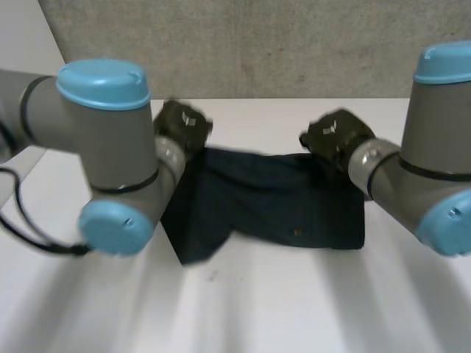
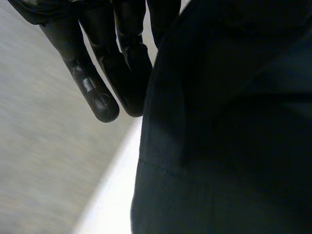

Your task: Fold the shorts.

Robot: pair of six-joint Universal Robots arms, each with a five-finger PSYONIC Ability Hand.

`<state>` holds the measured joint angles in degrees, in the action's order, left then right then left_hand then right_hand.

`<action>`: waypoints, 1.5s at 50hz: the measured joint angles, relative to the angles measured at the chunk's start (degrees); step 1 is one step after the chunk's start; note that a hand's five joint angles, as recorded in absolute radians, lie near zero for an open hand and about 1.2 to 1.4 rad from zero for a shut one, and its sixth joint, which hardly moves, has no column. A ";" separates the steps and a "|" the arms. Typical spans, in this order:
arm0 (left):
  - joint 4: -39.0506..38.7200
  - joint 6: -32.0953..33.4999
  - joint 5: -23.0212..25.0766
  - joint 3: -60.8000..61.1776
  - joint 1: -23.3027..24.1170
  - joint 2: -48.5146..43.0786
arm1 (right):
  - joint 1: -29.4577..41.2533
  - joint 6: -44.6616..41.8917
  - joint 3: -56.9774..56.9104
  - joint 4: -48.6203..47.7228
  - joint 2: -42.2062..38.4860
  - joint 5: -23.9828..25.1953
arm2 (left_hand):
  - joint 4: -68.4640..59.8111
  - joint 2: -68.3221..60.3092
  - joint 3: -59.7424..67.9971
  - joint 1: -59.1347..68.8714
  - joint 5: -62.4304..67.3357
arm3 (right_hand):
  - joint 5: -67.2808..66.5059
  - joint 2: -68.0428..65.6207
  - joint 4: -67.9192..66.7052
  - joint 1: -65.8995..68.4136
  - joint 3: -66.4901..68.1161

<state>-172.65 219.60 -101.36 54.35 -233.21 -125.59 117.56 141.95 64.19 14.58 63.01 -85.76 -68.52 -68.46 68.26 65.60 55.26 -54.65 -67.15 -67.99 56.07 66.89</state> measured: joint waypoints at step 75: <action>-11.22 -10.96 -1.62 29.09 0.11 12.77 | -7.44 20.24 -11.58 19.04 -9.27 12.02 | -0.20 -0.07 0.05 0.00 0.00 | 39.94 41.83 43.29 -33.77 -42.07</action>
<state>-183.88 208.64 -102.99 83.43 -233.10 -112.82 110.12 162.19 52.60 33.61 53.74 -73.74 -68.72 -68.53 68.31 65.60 55.25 -14.71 -25.32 -24.70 22.31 24.82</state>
